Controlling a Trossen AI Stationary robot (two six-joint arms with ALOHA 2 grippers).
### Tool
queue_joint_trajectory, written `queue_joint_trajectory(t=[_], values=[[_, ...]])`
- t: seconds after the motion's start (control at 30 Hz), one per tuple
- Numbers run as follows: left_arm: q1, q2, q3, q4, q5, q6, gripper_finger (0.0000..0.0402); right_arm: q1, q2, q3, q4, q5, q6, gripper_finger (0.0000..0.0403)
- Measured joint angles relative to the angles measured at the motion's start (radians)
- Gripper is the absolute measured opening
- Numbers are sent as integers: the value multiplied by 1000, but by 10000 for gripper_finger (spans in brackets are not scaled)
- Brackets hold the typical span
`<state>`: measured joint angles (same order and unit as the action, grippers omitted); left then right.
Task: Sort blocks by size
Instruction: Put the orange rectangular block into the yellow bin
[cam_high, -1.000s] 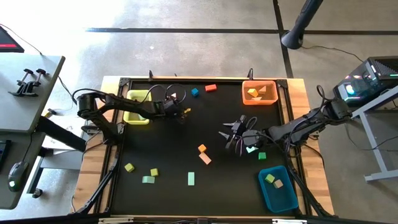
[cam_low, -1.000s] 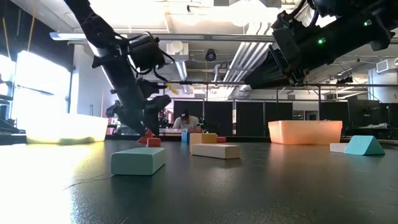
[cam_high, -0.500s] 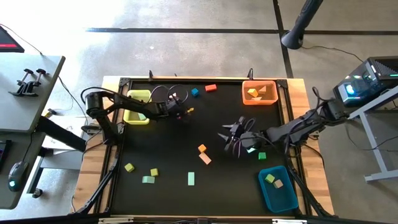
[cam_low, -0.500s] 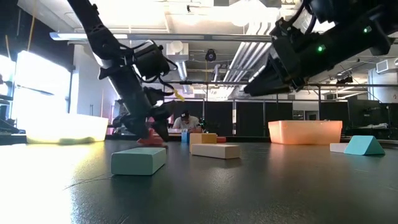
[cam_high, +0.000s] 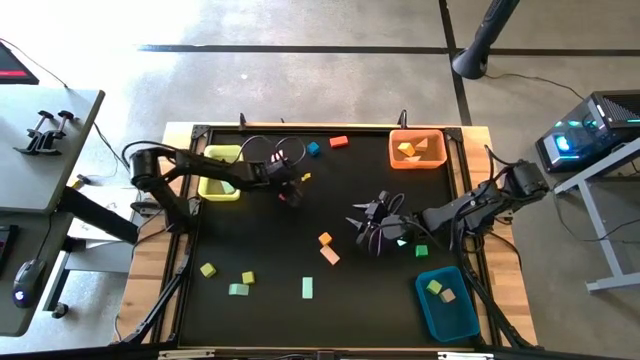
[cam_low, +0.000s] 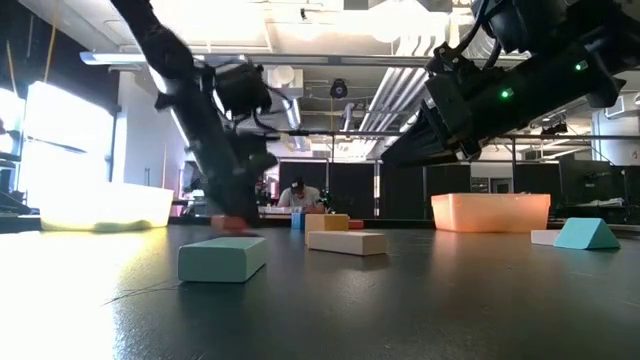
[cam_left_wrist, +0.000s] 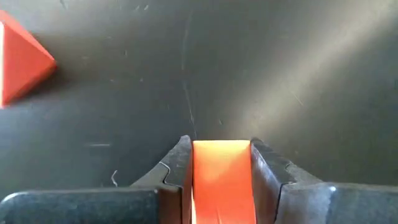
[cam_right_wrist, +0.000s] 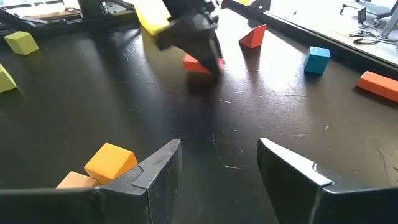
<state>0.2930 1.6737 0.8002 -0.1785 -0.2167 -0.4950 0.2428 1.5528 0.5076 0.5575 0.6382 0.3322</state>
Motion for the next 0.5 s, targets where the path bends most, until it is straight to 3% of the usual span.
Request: queue_joint_trajectory(t=[0.23, 0.4, 0.5], values=[[-41, -206, 124, -454, -213, 71, 85, 0, 0, 0, 2, 0, -19, 206], [-7, -376, 123, -775, -337, -51, 85, -1, 0, 0, 10, 1, -25, 206], [59, -450, 80, -857, -363, -135, 85, -1, 0, 0, 18, 1, -27, 206]])
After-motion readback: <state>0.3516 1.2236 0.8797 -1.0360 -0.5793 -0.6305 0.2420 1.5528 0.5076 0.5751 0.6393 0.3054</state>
